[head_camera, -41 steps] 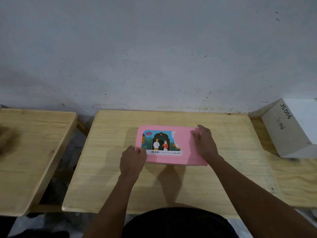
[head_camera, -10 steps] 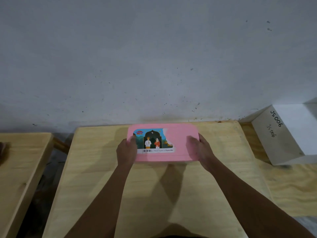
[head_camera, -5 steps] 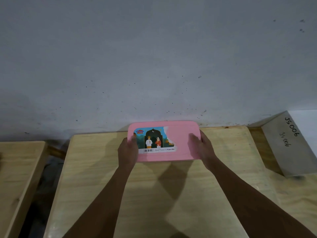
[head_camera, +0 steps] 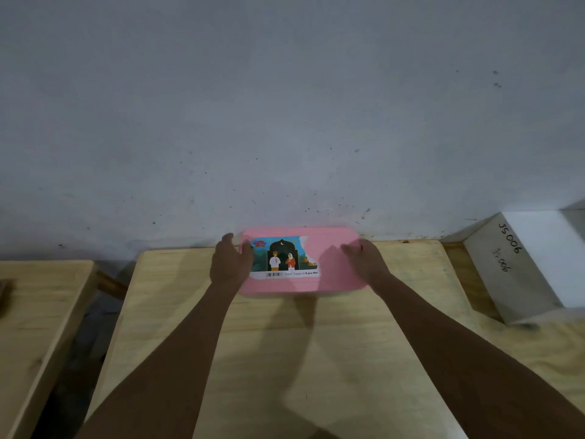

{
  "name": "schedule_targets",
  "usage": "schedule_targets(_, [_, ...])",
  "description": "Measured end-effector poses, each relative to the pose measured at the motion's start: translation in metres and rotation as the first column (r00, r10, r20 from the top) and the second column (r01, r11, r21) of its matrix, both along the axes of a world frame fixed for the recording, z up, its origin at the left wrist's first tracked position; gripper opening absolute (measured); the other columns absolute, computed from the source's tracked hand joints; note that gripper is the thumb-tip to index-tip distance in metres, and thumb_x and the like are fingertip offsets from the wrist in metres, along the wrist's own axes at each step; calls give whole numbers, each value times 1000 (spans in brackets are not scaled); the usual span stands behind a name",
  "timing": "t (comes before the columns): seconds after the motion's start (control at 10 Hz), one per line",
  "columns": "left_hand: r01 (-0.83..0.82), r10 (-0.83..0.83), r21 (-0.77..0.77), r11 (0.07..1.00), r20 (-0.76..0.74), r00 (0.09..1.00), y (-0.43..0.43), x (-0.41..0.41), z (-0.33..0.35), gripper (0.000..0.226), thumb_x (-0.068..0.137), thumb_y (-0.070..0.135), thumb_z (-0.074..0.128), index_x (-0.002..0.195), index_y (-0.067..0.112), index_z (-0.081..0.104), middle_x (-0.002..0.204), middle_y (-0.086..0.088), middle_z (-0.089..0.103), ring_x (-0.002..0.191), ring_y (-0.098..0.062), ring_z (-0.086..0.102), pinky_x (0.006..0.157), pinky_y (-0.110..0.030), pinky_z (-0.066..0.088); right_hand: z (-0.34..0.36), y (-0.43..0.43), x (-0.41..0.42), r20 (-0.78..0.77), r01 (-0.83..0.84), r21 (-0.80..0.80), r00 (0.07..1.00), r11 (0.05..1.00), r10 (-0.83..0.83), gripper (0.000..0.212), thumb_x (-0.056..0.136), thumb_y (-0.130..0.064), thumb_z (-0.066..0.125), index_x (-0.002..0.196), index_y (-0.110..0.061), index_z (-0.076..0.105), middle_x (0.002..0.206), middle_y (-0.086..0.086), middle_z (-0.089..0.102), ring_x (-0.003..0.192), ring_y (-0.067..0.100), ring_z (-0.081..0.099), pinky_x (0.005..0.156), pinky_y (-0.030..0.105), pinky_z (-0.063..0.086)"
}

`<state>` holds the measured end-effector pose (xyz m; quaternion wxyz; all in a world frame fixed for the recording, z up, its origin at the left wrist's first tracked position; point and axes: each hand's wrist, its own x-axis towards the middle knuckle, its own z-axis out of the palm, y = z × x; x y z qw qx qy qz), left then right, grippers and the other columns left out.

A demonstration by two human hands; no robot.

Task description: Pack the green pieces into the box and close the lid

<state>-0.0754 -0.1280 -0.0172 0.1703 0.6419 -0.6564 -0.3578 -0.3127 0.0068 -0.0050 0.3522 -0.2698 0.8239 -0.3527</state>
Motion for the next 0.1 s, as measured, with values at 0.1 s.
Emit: schedule_targets(0.1, [90, -93, -139, 986, -14, 996, -6, -3, 38, 42, 95, 35, 51, 129, 11, 54, 125, -14, 60, 117, -28, 57, 98, -38, 46, 37, -5, 2, -98, -68, -69, 993, 995, 61, 46, 98, -34, 51, 136, -9, 50, 145, 10, 47, 130, 26, 46, 110, 41, 35])
